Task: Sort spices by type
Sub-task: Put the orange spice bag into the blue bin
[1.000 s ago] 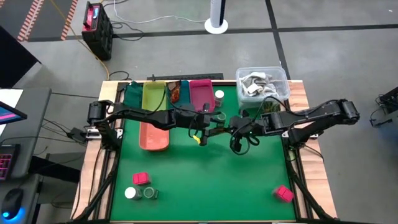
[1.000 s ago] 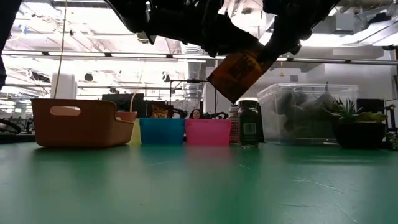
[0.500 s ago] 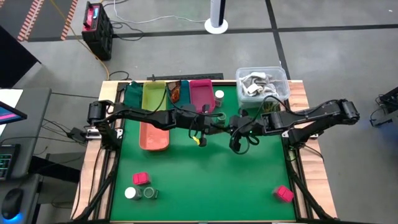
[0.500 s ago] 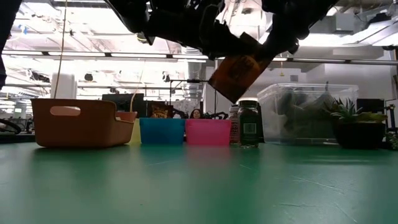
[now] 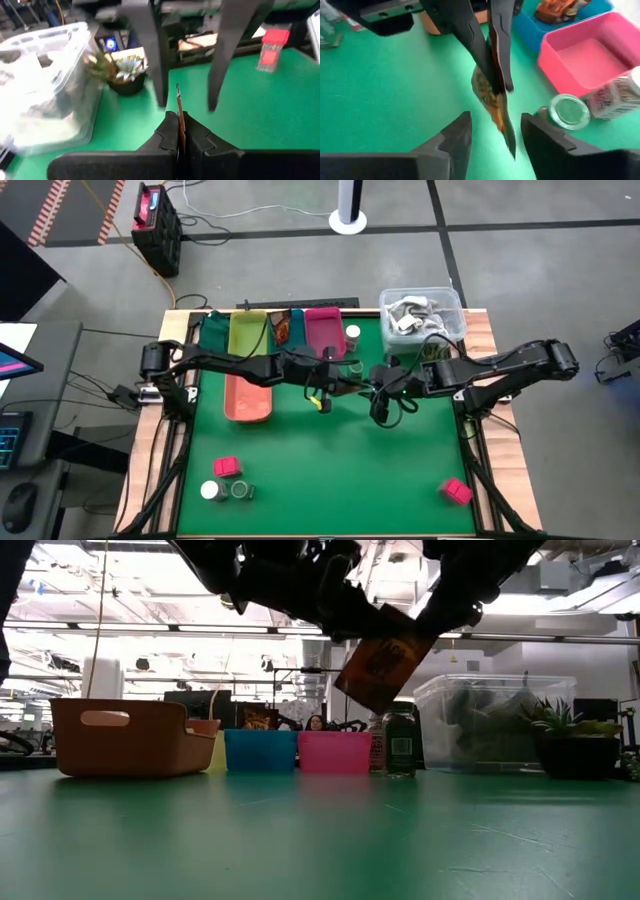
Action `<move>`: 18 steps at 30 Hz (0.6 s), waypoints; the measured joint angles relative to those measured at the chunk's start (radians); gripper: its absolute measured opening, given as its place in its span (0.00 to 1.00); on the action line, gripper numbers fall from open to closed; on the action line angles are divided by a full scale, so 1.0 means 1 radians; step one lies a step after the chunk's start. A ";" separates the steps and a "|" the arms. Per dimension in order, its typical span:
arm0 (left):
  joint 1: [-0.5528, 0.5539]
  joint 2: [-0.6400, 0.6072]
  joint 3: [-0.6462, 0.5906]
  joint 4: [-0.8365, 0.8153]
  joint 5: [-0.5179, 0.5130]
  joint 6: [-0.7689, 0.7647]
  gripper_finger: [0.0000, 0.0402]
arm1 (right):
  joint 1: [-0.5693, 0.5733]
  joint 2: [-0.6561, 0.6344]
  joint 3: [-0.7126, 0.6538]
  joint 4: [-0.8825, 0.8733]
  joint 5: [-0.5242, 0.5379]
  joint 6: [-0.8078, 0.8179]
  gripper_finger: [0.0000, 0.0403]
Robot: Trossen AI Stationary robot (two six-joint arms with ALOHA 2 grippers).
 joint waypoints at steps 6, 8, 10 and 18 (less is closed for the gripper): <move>0.026 -0.022 -0.048 -0.014 -0.005 0.001 0.00 | 0.000 -0.008 0.001 -0.034 0.037 0.000 0.55; 0.032 -0.039 -0.082 -0.031 -0.012 0.001 0.00 | 0.000 -0.008 0.001 -0.045 0.039 0.000 0.55; 0.036 -0.065 -0.121 -0.003 -0.033 0.001 0.00 | 0.000 -0.008 0.001 -0.052 0.049 0.000 0.55; 0.061 -0.247 -0.286 0.058 -0.170 0.001 0.00 | 0.001 -0.008 0.000 -0.040 0.063 0.000 0.55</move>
